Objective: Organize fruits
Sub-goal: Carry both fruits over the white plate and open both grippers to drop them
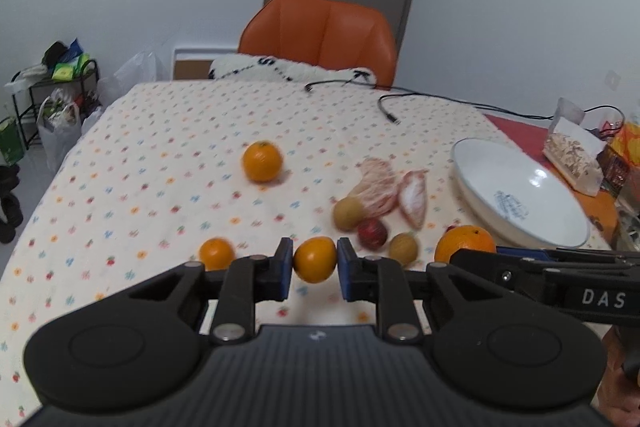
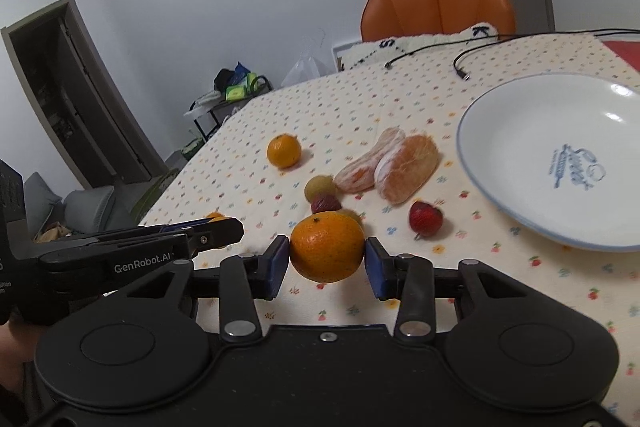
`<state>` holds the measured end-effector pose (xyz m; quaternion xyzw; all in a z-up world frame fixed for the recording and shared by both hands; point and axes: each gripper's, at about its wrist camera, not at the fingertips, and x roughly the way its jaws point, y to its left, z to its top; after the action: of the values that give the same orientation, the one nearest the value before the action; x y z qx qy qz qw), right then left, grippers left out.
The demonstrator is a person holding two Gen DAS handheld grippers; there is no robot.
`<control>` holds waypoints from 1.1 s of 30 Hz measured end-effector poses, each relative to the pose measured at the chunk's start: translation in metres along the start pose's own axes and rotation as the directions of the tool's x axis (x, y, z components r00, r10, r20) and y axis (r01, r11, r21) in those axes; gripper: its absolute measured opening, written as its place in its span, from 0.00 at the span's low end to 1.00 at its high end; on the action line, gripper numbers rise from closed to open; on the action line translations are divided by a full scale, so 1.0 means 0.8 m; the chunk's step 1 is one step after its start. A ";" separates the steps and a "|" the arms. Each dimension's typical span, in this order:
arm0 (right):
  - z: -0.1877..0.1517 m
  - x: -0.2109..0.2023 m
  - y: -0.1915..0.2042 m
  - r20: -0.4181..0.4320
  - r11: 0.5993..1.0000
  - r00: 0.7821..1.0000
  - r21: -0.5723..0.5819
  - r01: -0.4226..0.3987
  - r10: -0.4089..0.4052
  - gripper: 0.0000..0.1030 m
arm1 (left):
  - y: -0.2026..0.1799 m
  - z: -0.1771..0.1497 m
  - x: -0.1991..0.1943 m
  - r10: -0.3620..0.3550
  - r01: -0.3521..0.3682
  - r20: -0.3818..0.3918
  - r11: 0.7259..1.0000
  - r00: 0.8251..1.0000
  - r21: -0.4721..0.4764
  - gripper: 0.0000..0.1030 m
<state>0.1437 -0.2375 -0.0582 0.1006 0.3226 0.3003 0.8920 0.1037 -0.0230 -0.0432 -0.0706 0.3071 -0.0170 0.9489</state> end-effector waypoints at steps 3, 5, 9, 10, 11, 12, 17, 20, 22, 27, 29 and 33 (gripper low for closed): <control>0.006 -0.010 -0.010 0.023 1.000 0.999 0.010 0.022 -0.022 0.38 | -0.015 0.010 -0.005 -0.030 0.030 0.017 0.999 0.999 0.013 0.21; 0.009 -0.018 -0.017 0.039 0.999 0.999 0.020 0.031 -0.032 0.38 | -0.028 0.016 -0.008 -0.047 0.046 0.029 0.999 0.998 0.028 0.21; 0.016 -0.039 -0.033 0.077 0.998 0.996 0.036 0.048 -0.050 0.38 | -0.050 0.027 -0.007 -0.079 0.077 0.039 0.996 0.996 0.049 0.21; 0.018 -0.044 -0.037 0.088 0.998 0.995 0.039 0.054 -0.057 0.38 | -0.056 0.029 -0.007 -0.086 0.084 0.041 0.995 0.995 0.056 0.21; 0.018 -0.047 -0.039 0.097 0.997 0.993 0.041 0.061 -0.065 0.38 | -0.062 0.032 -0.006 -0.093 0.091 0.042 0.994 0.995 0.062 0.21; 0.020 -0.052 -0.043 0.105 0.997 0.992 0.044 0.067 -0.071 0.38 | -0.068 0.034 -0.005 -0.103 0.099 0.043 0.993 0.994 0.069 0.21; 0.025 -0.072 -0.065 0.138 0.993 0.985 0.067 0.095 -0.104 0.38 | -0.098 0.045 0.005 -0.140 0.135 0.043 0.986 0.989 0.099 0.21; 0.029 -0.084 -0.080 0.158 0.990 0.980 0.083 0.111 -0.123 0.38 | -0.113 0.050 0.011 -0.162 0.157 0.037 0.981 0.986 0.111 0.21; 0.031 -0.089 -0.090 0.164 0.988 0.977 0.097 0.122 -0.137 0.38 | -0.123 0.053 0.015 -0.176 0.171 0.034 0.978 0.984 0.118 0.21; 0.032 -0.096 -0.114 0.174 0.981 0.971 0.126 0.144 -0.165 0.38 | -0.146 0.061 0.027 -0.203 0.198 0.024 0.970 0.979 0.139 0.21; 0.034 -0.098 -0.122 0.174 0.979 0.969 0.134 0.151 -0.173 0.38 | -0.153 0.063 0.033 -0.212 0.207 0.019 0.967 0.977 0.146 0.21; 0.036 -0.097 -0.136 0.167 0.976 0.969 0.146 0.160 -0.184 0.38 | -0.165 0.067 0.045 -0.222 0.219 0.005 0.964 0.975 0.150 0.21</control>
<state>0.1657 -0.3705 -0.0369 0.1575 0.2674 0.1896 0.9315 0.1661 -0.1498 -0.0020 -0.0339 0.2848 -0.1445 0.9470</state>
